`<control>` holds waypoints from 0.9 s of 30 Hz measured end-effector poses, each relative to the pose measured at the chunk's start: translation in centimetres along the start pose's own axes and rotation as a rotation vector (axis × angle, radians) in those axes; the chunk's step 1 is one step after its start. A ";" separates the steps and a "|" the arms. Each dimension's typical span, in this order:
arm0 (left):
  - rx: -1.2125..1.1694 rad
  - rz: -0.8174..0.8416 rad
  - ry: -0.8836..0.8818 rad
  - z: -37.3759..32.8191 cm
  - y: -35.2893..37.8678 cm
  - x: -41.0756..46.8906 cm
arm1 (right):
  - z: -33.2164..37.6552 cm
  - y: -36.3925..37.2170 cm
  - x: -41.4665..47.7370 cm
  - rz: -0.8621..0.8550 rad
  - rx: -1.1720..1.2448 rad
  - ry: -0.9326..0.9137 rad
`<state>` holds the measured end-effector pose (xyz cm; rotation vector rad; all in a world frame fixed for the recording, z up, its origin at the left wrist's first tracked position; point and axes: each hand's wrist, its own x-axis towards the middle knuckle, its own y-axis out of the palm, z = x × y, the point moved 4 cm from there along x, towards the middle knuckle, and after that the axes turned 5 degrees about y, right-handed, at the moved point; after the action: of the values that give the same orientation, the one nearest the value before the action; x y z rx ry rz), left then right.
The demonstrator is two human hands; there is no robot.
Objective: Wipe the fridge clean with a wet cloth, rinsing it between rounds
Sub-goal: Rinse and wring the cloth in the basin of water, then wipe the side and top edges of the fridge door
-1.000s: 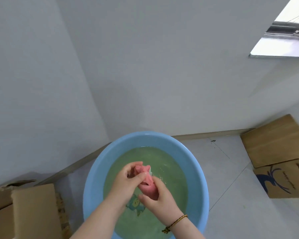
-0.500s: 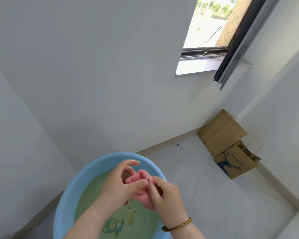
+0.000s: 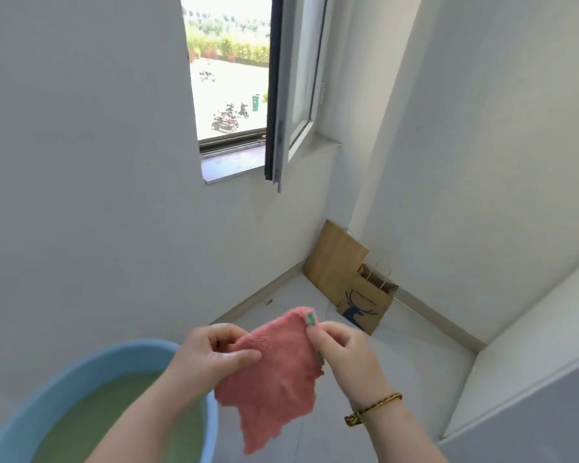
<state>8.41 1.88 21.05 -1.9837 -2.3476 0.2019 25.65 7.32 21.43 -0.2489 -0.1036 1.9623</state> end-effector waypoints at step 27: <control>-0.269 0.725 0.276 -16.4 53.4 3.3 | -2.5 -43.2 -24.0 -1.119 0.518 0.143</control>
<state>62.19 14.77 29.73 -2.6986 -1.4740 -0.3562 74.10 2.19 30.10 0.0312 0.3030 0.8047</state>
